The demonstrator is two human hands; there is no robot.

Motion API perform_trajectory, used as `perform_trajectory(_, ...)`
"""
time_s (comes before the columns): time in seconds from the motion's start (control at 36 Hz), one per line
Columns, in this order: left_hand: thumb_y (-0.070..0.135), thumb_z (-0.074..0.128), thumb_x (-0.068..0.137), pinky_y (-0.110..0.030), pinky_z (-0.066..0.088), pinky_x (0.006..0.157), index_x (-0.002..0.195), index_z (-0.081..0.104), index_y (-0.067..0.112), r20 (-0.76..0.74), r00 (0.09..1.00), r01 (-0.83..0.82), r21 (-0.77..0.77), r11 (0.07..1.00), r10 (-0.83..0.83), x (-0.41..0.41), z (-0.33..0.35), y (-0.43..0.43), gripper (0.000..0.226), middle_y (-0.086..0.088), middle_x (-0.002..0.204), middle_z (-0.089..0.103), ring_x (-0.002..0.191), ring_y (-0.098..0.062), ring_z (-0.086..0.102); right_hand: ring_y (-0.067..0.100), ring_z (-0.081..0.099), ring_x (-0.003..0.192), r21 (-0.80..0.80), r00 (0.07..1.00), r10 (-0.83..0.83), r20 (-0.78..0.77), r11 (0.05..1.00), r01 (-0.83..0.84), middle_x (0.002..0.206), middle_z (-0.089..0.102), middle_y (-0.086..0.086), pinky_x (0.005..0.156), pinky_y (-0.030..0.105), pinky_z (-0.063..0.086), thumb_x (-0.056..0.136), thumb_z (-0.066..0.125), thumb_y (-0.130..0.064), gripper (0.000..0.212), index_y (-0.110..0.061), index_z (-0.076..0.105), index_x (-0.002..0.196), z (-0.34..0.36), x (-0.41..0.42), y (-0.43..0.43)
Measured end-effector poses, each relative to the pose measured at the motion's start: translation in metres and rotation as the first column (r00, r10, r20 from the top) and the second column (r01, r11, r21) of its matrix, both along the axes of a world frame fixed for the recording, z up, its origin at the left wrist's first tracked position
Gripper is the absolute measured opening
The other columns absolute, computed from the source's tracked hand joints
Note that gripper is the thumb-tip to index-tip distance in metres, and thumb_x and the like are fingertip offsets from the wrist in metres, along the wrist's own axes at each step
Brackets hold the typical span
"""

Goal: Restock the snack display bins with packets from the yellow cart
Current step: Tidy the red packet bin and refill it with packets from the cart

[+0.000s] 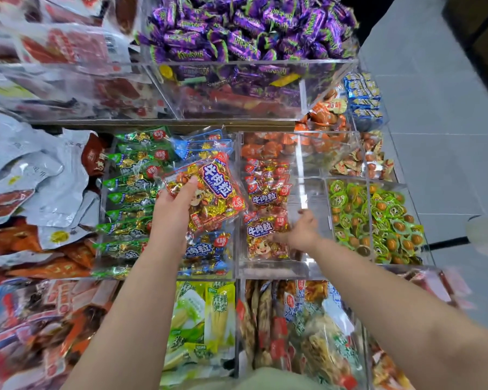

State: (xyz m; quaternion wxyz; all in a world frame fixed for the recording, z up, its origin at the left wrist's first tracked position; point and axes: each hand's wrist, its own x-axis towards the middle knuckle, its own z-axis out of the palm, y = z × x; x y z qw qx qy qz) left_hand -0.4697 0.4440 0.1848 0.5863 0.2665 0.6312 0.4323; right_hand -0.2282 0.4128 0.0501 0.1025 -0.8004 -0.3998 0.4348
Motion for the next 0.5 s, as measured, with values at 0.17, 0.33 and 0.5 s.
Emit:
perform_trajectory(0.17,0.066,0.073,0.049,-0.051,0.046,0.100,0.132,0.050,0.022,-0.009,1.000,0.012,0.011,1.000,-0.012,0.001,-0.001,0.000,0.097,-0.003,0.124,0.064,0.115,-0.026,0.061,0.026,0.056,0.108,-0.171,0.913,-0.165,-0.372,0.979,0.108,0.123,0.056,0.010,0.094,0.040,0.048,0.062,0.087,-0.028,0.089,-0.004,0.036,0.131,0.000,0.005,0.008)
perform_trajectory(0.33,0.066,0.074,0.052,-0.053,0.045,0.101,0.137,0.046,0.020,-0.003,1.000,0.027,-0.002,1.000,-0.027,-0.001,-0.001,0.000,0.101,-0.004,0.128,0.062,0.118,-0.028,0.059,0.016,0.069,0.089,-0.071,0.814,-0.020,-0.580,0.997,-0.026,0.100,0.070,0.006,0.075,0.028,0.055,0.065,0.079,0.004,0.064,-0.014,0.051,0.119,0.004,0.014,0.010)
perform_trajectory(0.5,0.051,0.073,0.067,-0.050,0.050,0.096,0.131,0.052,0.020,0.029,0.999,0.037,0.002,0.999,-0.037,-0.002,-0.003,0.001,0.073,-0.003,0.117,0.069,0.109,-0.026,0.065,0.019,0.065,0.093,0.173,0.863,-0.104,-0.494,0.961,0.215,0.101,0.066,0.000,0.087,0.052,0.052,0.057,0.087,-0.010,0.062,-0.031,0.047,0.100,0.003,0.009,0.031)
